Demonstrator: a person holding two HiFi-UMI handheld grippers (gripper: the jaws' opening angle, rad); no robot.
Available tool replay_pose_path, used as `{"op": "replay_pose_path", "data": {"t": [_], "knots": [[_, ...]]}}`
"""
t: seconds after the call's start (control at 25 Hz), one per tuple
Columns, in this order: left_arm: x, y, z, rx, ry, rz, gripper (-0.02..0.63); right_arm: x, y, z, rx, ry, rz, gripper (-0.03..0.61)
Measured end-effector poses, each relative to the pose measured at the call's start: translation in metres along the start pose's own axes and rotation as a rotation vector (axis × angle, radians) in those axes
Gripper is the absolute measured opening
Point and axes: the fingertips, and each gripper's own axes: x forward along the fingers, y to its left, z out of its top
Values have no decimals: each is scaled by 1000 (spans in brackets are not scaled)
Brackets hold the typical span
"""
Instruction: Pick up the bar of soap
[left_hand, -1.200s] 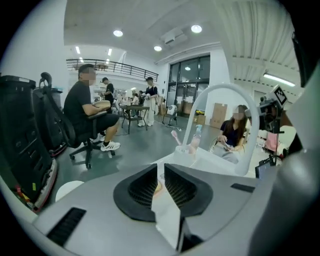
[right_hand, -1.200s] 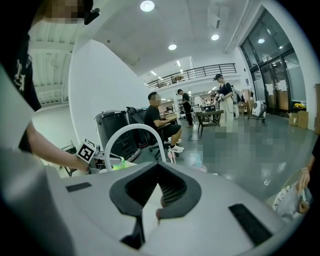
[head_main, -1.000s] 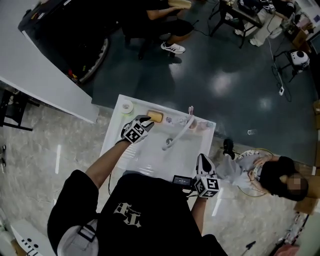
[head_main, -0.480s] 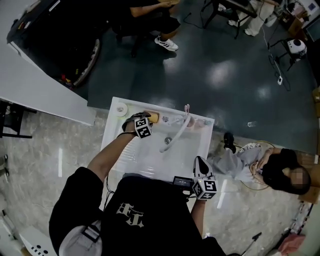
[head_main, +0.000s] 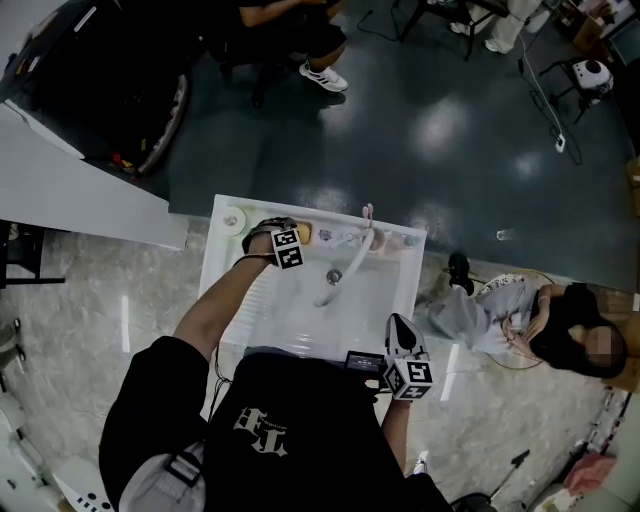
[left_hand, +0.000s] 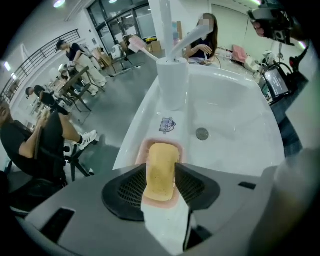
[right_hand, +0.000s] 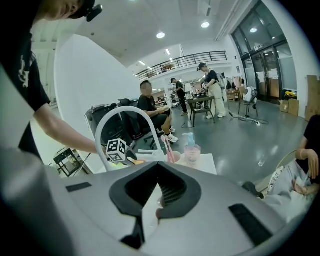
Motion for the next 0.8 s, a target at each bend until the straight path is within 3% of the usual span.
{"op": "replay_pose_path", "data": {"t": [0.16, 0.8], "knots": [[9, -1, -4, 47, 45, -40, 161, 4, -4, -1, 18, 0, -10, 5], [31, 0, -3, 103, 192, -228, 178, 10, -22, -22, 56, 44, -25, 5]]}}
